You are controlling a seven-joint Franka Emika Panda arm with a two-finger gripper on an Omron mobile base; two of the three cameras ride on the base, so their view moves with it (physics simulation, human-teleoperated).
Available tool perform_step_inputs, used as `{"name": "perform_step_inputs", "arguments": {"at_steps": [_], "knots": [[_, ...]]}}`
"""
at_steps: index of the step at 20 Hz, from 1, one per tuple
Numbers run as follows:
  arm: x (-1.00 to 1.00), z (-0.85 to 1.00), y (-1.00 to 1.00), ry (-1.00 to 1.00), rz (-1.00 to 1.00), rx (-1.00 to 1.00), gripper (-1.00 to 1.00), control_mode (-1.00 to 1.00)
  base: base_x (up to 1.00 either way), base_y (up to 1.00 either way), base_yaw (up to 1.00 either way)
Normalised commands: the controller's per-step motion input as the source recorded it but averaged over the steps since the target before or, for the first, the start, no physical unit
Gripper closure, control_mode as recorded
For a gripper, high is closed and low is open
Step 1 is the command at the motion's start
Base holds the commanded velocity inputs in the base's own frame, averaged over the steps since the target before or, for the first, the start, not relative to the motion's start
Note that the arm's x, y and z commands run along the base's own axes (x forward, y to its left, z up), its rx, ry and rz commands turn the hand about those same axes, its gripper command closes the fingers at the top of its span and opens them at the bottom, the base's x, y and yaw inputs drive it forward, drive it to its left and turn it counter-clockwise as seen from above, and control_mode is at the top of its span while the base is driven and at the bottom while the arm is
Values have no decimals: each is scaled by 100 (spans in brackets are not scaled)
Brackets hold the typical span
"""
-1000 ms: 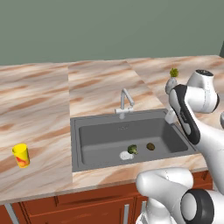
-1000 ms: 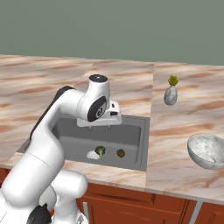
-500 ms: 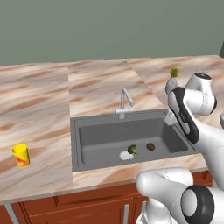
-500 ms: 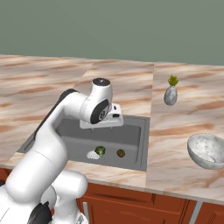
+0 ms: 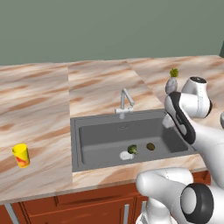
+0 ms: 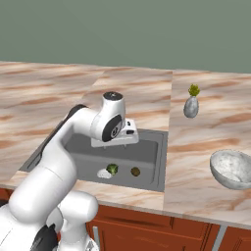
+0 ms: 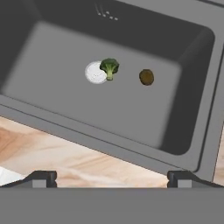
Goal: Remove the kiwi and broccoli from the sink. Then move the bowl and cup from the counter to the sink for washing.
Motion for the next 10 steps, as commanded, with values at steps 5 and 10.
{"name": "perform_step_inputs", "arguments": {"at_steps": [5,10], "knots": [[13,-16,0,0,0,-5,-100,-100,0,0,0],[19,-17,0,0,0,-1,-100,-100,0,0,0]]}}
